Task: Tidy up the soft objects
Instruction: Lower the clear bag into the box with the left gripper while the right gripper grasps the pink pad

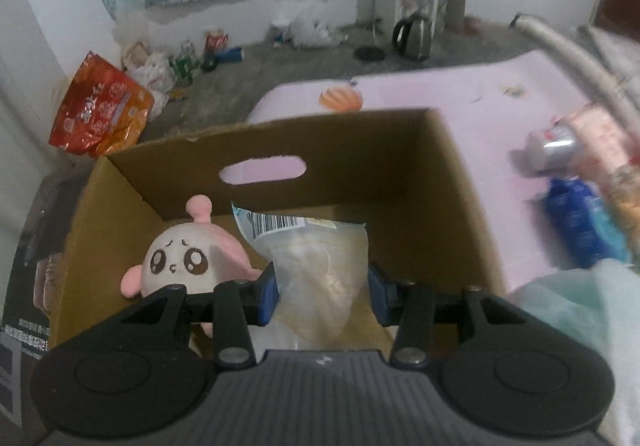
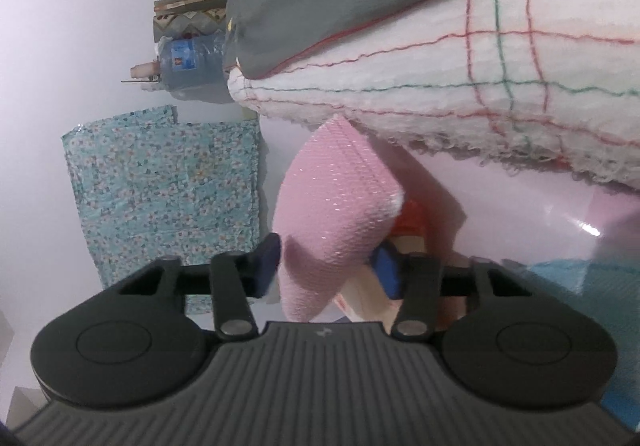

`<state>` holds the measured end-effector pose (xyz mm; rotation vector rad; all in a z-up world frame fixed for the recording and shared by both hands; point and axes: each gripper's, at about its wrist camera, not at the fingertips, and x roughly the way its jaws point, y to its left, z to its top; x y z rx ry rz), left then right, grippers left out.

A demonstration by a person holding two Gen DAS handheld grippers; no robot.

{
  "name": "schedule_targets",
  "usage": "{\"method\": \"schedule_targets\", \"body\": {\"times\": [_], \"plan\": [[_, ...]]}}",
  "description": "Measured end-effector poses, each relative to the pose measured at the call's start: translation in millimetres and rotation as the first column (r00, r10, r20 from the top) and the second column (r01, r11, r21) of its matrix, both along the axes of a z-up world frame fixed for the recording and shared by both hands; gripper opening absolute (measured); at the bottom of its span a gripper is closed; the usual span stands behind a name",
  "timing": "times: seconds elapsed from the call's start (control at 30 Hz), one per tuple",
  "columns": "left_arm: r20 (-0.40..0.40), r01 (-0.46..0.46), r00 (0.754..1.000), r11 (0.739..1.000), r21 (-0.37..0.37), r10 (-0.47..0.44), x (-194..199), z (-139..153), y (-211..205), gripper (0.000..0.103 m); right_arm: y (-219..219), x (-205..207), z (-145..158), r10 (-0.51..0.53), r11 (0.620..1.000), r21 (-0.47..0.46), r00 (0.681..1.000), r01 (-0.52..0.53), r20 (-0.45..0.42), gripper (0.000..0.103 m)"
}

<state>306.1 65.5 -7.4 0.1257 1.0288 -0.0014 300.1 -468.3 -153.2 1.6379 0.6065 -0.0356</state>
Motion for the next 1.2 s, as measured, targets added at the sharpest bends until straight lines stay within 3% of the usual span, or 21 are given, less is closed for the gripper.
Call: {"method": "schedule_targets", "body": {"times": [0.17, 0.37, 0.5, 0.6, 0.77, 0.97, 1.1, 1.2], "plan": [[-0.039, -0.004, 0.999, 1.0, -0.015, 0.003, 16.1, -18.1, 3.1, 0.047, -2.3, -2.7, -1.7, 0.007, 1.0, -0.022, 1.0, -0.006, 0.02, 0.04], [-0.043, -0.02, 0.999, 0.997, 0.068, 0.023, 32.1, -40.8, 0.6, 0.047, -2.8, -9.7, 0.3, 0.008, 0.999, -0.053, 0.999, -0.006, 0.04, 0.037], [-0.046, -0.021, 0.999, 0.995, 0.094, 0.026, 38.8, -50.1, -1.4, 0.053, -4.7, -12.7, 4.3, 0.015, 0.997, -0.076, 0.998, -0.011, 0.057, 0.035], [-0.033, -0.03, 0.999, 0.992, 0.122, 0.034, 39.4, -50.0, -4.6, 0.067, -7.1, -17.9, 7.9, 0.02, 0.995, -0.098, 0.998, -0.014, 0.061, 0.035], [0.011, -0.035, 0.999, 0.988, 0.153, 0.033, 36.5, -39.7, -10.5, 0.08, -14.4, -33.6, 19.8, 0.015, 0.987, -0.162, 0.996, -0.001, 0.085, 0.034], [0.07, -0.071, 0.996, 0.989, 0.131, 0.062, 30.5, -22.1, -6.3, 0.08, -5.5, -51.7, 60.8, 0.094, 0.956, -0.288, 0.986, -0.052, 0.135, 0.033], [0.087, -0.073, 0.994, 0.992, 0.107, 0.063, 22.5, -11.5, -2.8, 0.08, 36.2, -50.1, 108.3, 0.28, 0.892, -0.414, 0.941, -0.182, 0.191, 0.034], [0.08, -0.104, 0.992, 0.988, 0.115, 0.096, 18.3, -9.9, 1.4, 0.08, 90.8, -36.6, 141.6, 0.458, 0.812, -0.495, 0.863, -0.308, 0.214, 0.034]]}}
